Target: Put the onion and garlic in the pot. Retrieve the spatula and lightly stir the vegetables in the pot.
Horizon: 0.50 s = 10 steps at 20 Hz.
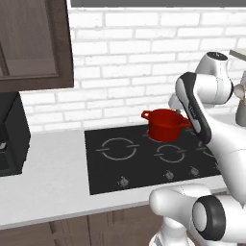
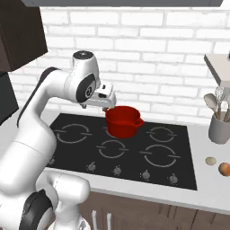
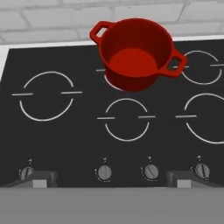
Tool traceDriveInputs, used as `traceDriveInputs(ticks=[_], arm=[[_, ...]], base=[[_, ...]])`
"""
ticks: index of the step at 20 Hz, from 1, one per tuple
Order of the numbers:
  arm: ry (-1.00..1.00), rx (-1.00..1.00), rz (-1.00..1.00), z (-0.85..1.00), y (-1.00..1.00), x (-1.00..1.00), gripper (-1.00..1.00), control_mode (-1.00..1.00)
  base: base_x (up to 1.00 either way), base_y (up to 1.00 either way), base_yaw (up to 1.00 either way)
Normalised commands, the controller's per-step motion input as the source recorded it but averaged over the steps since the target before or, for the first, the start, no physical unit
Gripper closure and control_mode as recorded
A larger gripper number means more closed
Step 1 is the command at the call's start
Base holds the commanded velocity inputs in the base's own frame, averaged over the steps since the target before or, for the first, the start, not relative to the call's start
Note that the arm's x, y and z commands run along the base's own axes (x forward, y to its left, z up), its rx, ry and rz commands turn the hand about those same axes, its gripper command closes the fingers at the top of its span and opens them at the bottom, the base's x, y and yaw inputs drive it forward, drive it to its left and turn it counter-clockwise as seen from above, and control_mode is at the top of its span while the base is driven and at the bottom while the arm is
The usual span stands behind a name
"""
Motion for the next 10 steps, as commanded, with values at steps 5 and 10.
traceDriveInputs(ticks=[5,10], arm=[[-0.02,-0.04,0.00,0.01,-0.07,-0.10,-1.00,1.00],[0.00,0.00,0.00,0.00,0.00,0.00,-1.00,1.00]], base=[[-0.03,-0.20,0.00],[-0.03,-0.94,0.01]])
